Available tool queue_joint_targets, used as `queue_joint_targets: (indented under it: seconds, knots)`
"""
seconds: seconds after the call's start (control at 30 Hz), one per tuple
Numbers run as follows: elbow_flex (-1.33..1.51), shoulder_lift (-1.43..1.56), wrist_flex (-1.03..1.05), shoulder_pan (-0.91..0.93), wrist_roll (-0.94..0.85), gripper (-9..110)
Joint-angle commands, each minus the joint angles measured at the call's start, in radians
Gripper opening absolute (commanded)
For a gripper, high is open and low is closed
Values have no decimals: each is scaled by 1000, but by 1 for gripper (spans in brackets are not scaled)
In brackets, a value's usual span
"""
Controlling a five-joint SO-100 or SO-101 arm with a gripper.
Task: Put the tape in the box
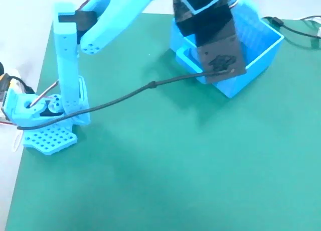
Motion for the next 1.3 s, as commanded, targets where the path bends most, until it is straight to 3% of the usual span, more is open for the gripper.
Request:
queue_joint_targets:
  seconds: [0.0,0.47,1.0,1.27]
  knots:
    - [-81,114,77,21,-15,30]
    - [423,707,66,110,-18,30]
    - [1476,1407,-359,276,-57,30]
    - [1805,1583,-525,342,-72,30]
